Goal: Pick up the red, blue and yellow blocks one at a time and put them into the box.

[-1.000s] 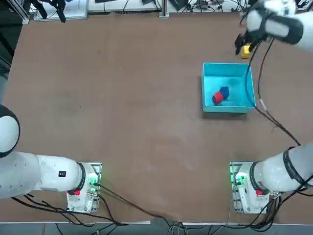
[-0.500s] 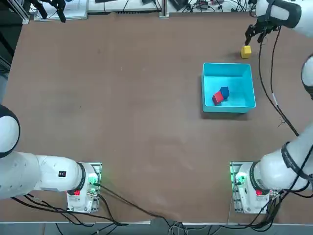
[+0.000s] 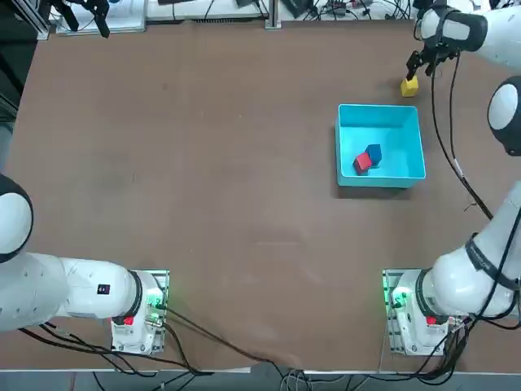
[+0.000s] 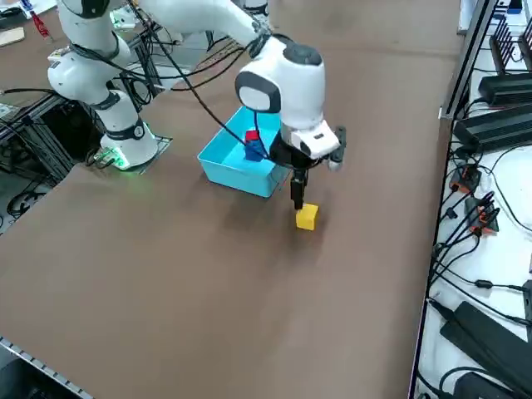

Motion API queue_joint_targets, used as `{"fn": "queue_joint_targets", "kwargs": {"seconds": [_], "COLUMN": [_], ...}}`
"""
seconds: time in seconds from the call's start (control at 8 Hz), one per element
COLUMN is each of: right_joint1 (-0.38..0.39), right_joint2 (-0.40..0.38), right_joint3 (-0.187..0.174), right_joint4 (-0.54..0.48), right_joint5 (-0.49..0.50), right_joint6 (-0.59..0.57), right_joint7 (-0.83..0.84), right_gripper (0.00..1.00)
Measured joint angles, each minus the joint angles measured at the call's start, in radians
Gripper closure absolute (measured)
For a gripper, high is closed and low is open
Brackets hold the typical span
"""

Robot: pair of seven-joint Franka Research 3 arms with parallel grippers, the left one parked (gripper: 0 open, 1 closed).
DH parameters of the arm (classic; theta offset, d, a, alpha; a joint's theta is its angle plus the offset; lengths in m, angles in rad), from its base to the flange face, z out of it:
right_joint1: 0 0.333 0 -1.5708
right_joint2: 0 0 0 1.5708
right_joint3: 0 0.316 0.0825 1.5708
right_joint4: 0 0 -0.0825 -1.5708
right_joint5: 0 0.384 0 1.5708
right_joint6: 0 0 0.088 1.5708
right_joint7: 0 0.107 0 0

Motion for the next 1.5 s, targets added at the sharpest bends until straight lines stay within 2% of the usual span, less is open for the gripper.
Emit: {"fn": "queue_joint_targets", "kwargs": {"seconds": [0.38, 1.12, 1.38, 1.5], "right_joint1": [-0.013, -0.013, -0.014, -0.014], "right_joint2": [0.042, 0.098, 0.110, 0.115], "right_joint3": [0.007, 0.013, 0.013, 0.013], "right_joint4": [0.002, 0.003, 0.003, 0.009], "right_joint5": [0.037, 0.046, 0.046, 0.046], "right_joint6": [0.070, 0.112, 0.130, 0.137], "right_joint7": [-0.018, -0.019, -0.020, -0.020], "right_gripper": [0.00, 0.00, 0.05, 0.15]}}
